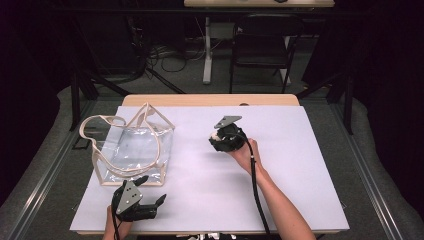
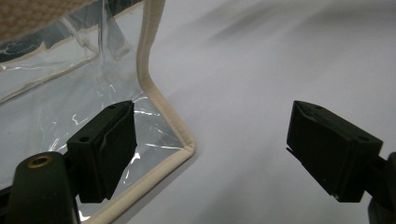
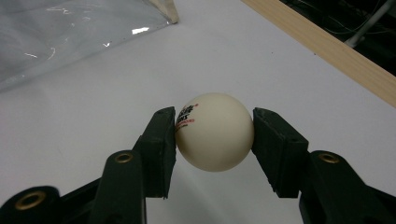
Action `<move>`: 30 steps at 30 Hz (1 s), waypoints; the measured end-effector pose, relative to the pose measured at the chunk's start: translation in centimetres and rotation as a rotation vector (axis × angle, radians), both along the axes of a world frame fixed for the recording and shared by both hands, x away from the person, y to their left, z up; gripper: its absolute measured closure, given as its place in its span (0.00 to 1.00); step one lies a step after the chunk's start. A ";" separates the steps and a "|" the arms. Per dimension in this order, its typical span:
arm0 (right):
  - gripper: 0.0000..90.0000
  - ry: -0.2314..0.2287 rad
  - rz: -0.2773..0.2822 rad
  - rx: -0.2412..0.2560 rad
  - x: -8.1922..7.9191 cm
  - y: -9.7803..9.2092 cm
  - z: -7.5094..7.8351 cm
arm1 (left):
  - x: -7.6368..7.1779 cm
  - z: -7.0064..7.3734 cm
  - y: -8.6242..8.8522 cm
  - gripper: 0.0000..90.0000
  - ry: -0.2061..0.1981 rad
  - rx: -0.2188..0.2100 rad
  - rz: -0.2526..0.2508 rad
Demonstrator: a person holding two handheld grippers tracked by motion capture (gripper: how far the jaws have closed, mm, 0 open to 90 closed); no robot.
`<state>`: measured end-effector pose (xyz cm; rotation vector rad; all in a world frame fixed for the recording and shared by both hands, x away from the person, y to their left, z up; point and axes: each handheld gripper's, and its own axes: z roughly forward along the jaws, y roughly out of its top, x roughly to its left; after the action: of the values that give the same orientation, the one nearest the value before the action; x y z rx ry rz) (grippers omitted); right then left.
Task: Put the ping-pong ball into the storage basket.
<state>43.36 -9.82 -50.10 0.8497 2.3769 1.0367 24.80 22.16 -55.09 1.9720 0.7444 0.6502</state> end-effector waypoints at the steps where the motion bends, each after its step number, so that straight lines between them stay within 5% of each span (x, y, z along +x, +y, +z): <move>1: 0.56 0.001 0.002 0.001 0.0 0.0 0.1 | 0.0 0.0 0.0 0.18 0.000 0.000 0.000; 30: 0.56 -0.023 0.024 -0.015 -0.6 0.1 2.7 | 0.0 0.0 0.0 0.18 0.001 0.003 -0.003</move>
<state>42.71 -9.77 -47.43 0.8021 2.3778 1.0313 24.85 22.14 -55.10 1.9758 0.7407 0.6488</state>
